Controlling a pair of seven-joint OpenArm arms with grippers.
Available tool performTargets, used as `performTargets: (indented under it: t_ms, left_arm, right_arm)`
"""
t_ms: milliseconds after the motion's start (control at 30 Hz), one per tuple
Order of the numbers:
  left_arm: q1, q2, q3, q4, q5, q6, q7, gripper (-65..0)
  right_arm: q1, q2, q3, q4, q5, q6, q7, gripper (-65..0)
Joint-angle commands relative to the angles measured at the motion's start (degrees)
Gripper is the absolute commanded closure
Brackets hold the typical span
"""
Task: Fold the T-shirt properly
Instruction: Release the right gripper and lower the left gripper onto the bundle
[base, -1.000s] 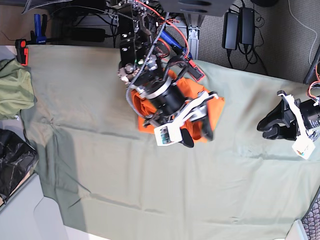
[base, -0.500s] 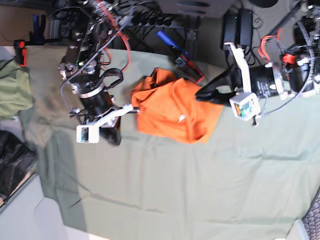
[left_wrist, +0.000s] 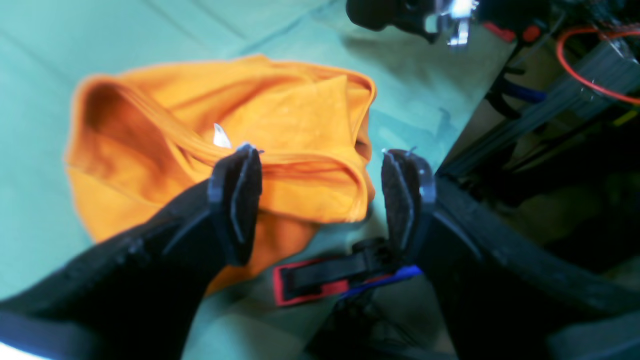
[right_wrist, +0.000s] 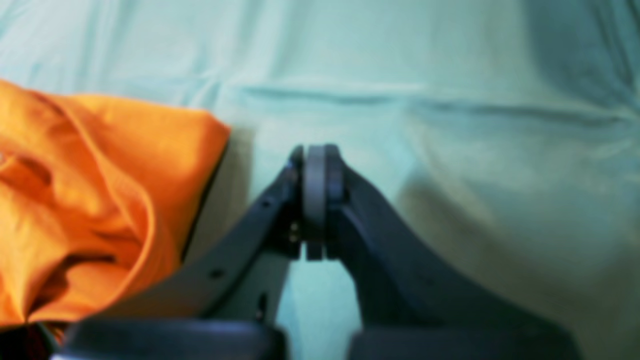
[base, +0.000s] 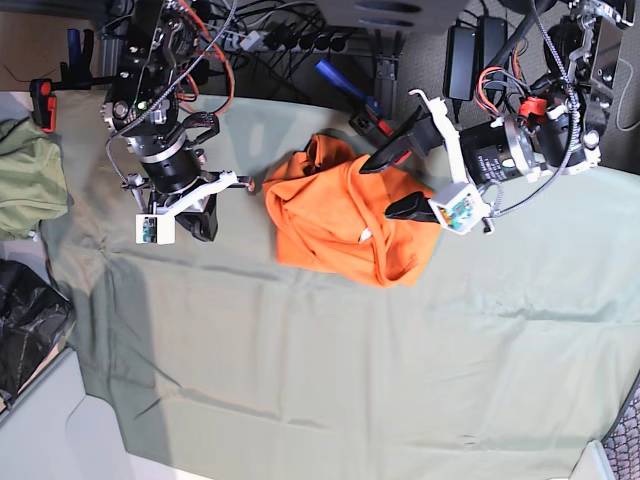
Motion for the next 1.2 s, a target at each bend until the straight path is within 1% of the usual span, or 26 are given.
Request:
performTargets:
  t_ms: [0,67,133,200,300,767,867,1100,1133,1167]
  left_arm:
    - [-0.15,1.01,-0.11,0.39,-0.35,1.44,-1.66,-40.9]
    - [0.09,2.73,-0.11,-0.28,1.14,4.0,-1.64,-40.8]
    - [0.63,4.22,-0.11,-1.25,2.51,7.74,-1.66,-40.8]
    - [1.36,5.42,-0.11,-2.78,3.23,9.27,-1.66,-40.8]
    - [2.27,6.93,-0.11,-4.83,3.39,9.46,-1.64,-40.8]
    - [3.5,6.99,0.0,-5.03,0.59,9.51,-1.62,-40.8]
    - [4.7,7.13,0.0,-5.03,-0.76,9.73,-1.64,-40.8]
    - [5.22,10.49,0.0,-5.07,0.2,9.75,-1.9,-40.8]
    - [5.22,10.64,0.0,-5.11,0.63,9.99,-2.1,-40.6]
    - [5.22,10.67,0.0,-5.14,1.2,11.1,-2.34,-40.6]
  right_arm:
    - [0.24,0.37,0.22,0.9,0.81,5.88,1.25,0.0]
    - [0.2,0.39,0.22,0.9,1.11,5.88,1.22,0.0]
    - [0.07,0.37,0.22,0.9,1.11,5.88,1.25,0.0]
    - [-0.07,0.39,0.22,0.9,1.16,5.88,1.2,0.0]
    - [-0.04,0.39,0.22,0.9,1.77,5.88,1.22,0.0]
    - [-0.09,0.39,0.22,0.9,2.71,5.88,0.57,0.0]
    - [-0.09,0.39,0.22,0.9,4.11,5.88,-0.07,0.0]
    - [-0.35,0.39,0.22,0.9,4.59,5.88,-0.33,0.0]
    - [-0.59,0.39,0.22,0.9,4.57,5.88,-0.33,0.0]
    - [-0.87,0.39,0.22,0.9,4.68,5.88,-0.31,0.0]
